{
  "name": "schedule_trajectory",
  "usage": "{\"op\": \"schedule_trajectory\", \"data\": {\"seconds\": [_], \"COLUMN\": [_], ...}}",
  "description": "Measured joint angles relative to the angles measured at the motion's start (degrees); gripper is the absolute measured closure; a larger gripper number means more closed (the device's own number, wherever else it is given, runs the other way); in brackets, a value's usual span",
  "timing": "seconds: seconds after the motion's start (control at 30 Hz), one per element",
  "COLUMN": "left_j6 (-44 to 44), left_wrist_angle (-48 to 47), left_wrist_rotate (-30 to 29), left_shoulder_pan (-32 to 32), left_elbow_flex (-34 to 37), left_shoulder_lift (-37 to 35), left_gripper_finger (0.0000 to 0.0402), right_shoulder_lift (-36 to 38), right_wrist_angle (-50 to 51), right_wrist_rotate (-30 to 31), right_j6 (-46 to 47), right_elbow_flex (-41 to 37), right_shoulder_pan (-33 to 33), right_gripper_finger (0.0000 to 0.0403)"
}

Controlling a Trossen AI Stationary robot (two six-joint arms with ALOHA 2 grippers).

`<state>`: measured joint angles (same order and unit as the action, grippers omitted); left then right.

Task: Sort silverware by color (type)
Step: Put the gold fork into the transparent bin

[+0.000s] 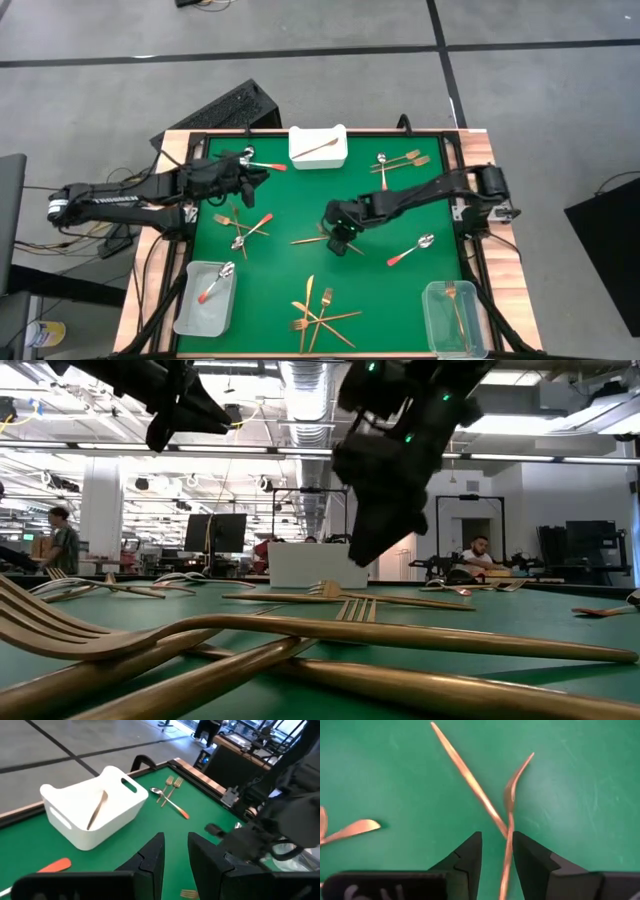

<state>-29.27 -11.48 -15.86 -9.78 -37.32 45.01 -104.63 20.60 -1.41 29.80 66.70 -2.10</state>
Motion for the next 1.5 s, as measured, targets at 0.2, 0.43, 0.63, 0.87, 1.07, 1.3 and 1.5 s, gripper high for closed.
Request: {"op": "schedule_trajectory", "data": {"seconds": [0.2,0.43,0.63,0.87,1.07,1.3,1.5], "left_j6": [-0.10,0.49,0.93,2.50,6.50,10.01,10.06], "left_wrist_angle": [-0.65,-1.14,-1.97,-3.43,-3.11,-2.09,-2.06], "left_wrist_rotate": [-4.24,-4.99,-5.16,-6.59,-12.42,-13.94,-13.79], "left_shoulder_pan": [1.89,1.85,1.85,1.83,1.69,0.00,-0.90], "left_elbow_flex": [0.00,0.00,0.00,0.00,0.00,0.00,0.00], "left_shoulder_lift": [0.00,0.00,0.00,0.00,-0.01,-0.02,-0.02], "left_gripper_finger": [0.0329,0.0329,0.0329,0.0329,0.0329,0.0329,0.0329], "right_shoulder_lift": [-4.20,-7.75,-7.38,-1.48,-2.37,-5.13,-8.38], "right_wrist_angle": [-7.05,-10.67,-9.81,-10.46,-10.11,-10.72,-9.56], "right_wrist_rotate": [-3.64,-3.41,-5.52,-4.13,-3.02,-10.41,-9.69], "right_j6": [-1.40,-1.40,-1.50,-4.97,-15.90,-26.61,-28.37], "right_elbow_flex": [0.93,0.85,0.83,0.87,0.87,1.10,0.88], "right_shoulder_pan": [2.25,4.02,4.90,5.67,9.88,11.35,10.60], "right_gripper_finger": [0.0272,0.0273,0.0286,0.0286,0.0238,0.0163,0.0185]}}
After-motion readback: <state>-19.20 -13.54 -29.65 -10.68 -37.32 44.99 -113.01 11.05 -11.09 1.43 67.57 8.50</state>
